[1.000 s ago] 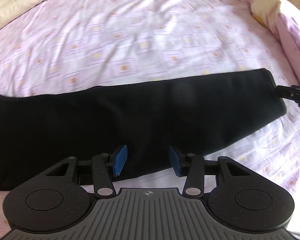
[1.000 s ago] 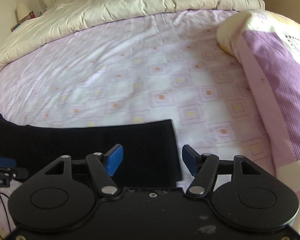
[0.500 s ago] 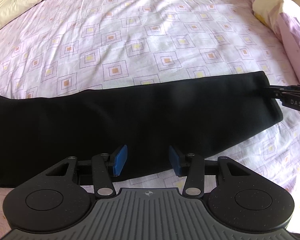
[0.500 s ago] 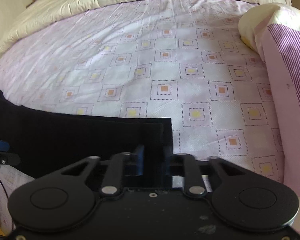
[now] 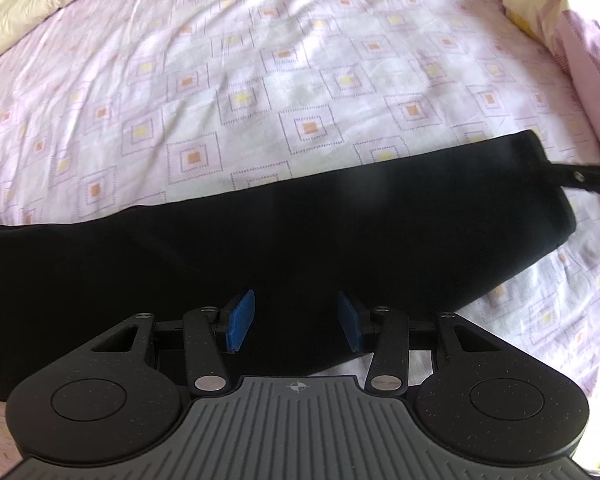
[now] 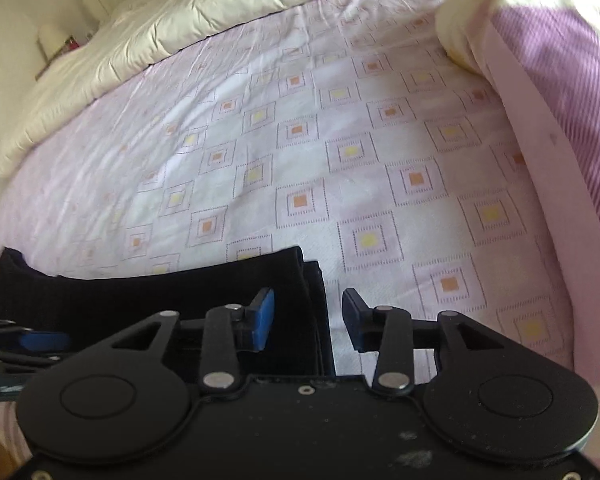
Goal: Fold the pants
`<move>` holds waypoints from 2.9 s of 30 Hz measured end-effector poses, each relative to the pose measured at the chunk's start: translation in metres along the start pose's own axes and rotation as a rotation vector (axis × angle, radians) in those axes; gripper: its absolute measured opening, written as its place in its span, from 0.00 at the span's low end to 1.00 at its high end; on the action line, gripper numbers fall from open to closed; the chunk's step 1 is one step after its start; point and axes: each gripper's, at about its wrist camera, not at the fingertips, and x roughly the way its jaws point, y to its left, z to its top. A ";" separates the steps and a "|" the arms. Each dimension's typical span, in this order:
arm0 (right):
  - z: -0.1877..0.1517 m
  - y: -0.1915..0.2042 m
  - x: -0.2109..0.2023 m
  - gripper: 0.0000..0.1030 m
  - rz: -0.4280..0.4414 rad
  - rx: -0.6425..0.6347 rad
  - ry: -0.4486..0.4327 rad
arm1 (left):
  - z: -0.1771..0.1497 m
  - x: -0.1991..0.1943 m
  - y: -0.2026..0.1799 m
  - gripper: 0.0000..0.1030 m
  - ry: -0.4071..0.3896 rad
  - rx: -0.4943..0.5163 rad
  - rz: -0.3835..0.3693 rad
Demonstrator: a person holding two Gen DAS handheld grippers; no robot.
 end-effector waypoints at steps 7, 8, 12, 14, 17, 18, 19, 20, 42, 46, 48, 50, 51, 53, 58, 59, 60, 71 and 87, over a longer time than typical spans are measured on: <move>-0.010 -0.028 0.021 0.45 0.144 0.118 0.149 | 0.004 0.015 0.000 0.44 0.026 0.004 -0.002; -0.010 -0.029 0.024 0.48 0.154 0.133 0.150 | 0.004 0.015 0.001 0.44 0.029 0.007 -0.005; -0.005 -0.026 0.029 0.60 0.195 0.151 0.160 | 0.005 0.017 0.007 0.46 0.035 -0.015 -0.037; -0.002 -0.022 0.031 0.68 0.204 0.130 0.168 | 0.006 0.019 0.009 0.47 0.040 -0.006 -0.044; 0.001 -0.018 0.032 0.77 0.216 0.101 0.178 | 0.008 0.020 0.010 0.49 0.047 -0.009 -0.049; 0.001 -0.016 0.032 0.79 0.225 0.089 0.180 | 0.008 0.020 0.010 0.50 0.047 -0.013 -0.052; 0.001 -0.016 0.032 0.84 0.237 0.081 0.182 | 0.009 0.020 0.010 0.50 0.047 -0.017 -0.053; 0.001 -0.016 0.033 0.88 0.251 0.079 0.183 | 0.009 0.021 0.010 0.51 0.045 -0.017 -0.054; 0.001 0.027 0.029 0.12 0.326 0.143 0.218 | 0.008 0.021 0.010 0.54 0.011 -0.008 -0.088; 0.005 0.037 0.000 0.11 0.269 0.120 0.161 | 0.004 0.020 0.012 0.54 -0.012 -0.001 -0.101; 0.006 0.050 -0.013 0.11 0.259 0.087 0.143 | 0.003 0.020 0.009 0.54 -0.018 0.021 -0.089; 0.008 0.071 -0.023 0.12 0.263 0.050 0.125 | 0.002 0.021 0.005 0.54 -0.020 0.042 -0.076; 0.010 0.081 -0.028 0.12 0.267 0.040 0.115 | 0.002 0.021 0.006 0.54 -0.020 0.047 -0.080; 0.012 0.107 -0.035 0.12 0.275 0.019 0.100 | 0.002 0.018 0.013 0.53 -0.026 0.043 -0.116; 0.014 0.175 -0.046 0.12 0.288 -0.044 0.072 | -0.005 -0.012 0.070 0.30 -0.110 -0.035 -0.094; 0.014 0.191 -0.047 0.12 0.288 -0.061 0.066 | -0.008 -0.019 0.087 0.30 -0.137 -0.060 -0.095; 0.012 0.207 -0.047 0.12 0.283 -0.086 0.060 | -0.011 -0.026 0.106 0.30 -0.155 -0.088 -0.100; -0.052 0.369 0.046 0.14 0.191 -0.331 0.174 | -0.053 -0.041 0.267 0.30 -0.148 -0.264 -0.032; -0.107 0.393 0.012 0.44 0.043 -0.281 0.028 | -0.064 -0.057 0.283 0.30 -0.206 -0.222 -0.118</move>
